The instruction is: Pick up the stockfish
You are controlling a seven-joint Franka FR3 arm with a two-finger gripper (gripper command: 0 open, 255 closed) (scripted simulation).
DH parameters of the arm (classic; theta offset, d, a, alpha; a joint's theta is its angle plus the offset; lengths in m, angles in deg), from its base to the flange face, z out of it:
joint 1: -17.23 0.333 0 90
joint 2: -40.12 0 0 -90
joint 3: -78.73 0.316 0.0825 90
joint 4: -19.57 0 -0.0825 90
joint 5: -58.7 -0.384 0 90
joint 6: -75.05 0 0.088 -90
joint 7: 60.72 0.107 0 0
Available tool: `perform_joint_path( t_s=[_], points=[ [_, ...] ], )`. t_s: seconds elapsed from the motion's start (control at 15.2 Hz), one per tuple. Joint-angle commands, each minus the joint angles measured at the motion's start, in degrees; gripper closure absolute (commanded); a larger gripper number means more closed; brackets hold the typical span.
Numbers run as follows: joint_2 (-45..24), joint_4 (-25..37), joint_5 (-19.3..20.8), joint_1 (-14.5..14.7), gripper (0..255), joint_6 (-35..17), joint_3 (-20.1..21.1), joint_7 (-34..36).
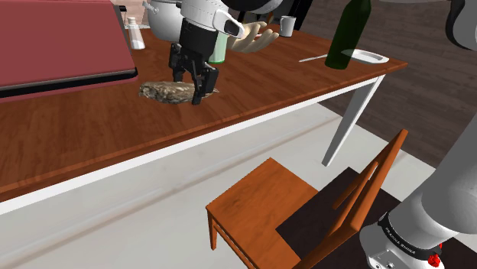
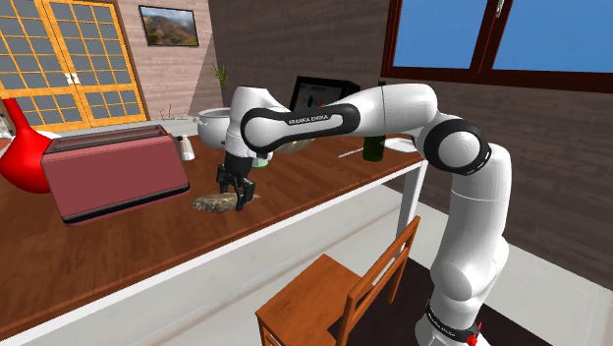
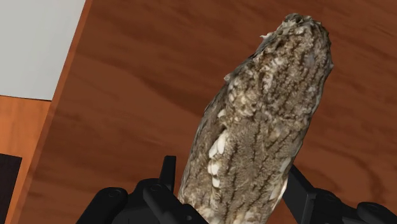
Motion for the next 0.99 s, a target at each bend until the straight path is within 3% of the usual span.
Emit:
perform_joint_path(
  t_s=[0.0, 0.92],
  points=[
    [-0.06, -0.1, 0.02, -0.02, 255, 0.07, -0.03, -0.02],
    [-1.67, 10.95, 1.53, 1.25, 255, 9.74, 0.18, 1.63]
  ],
)
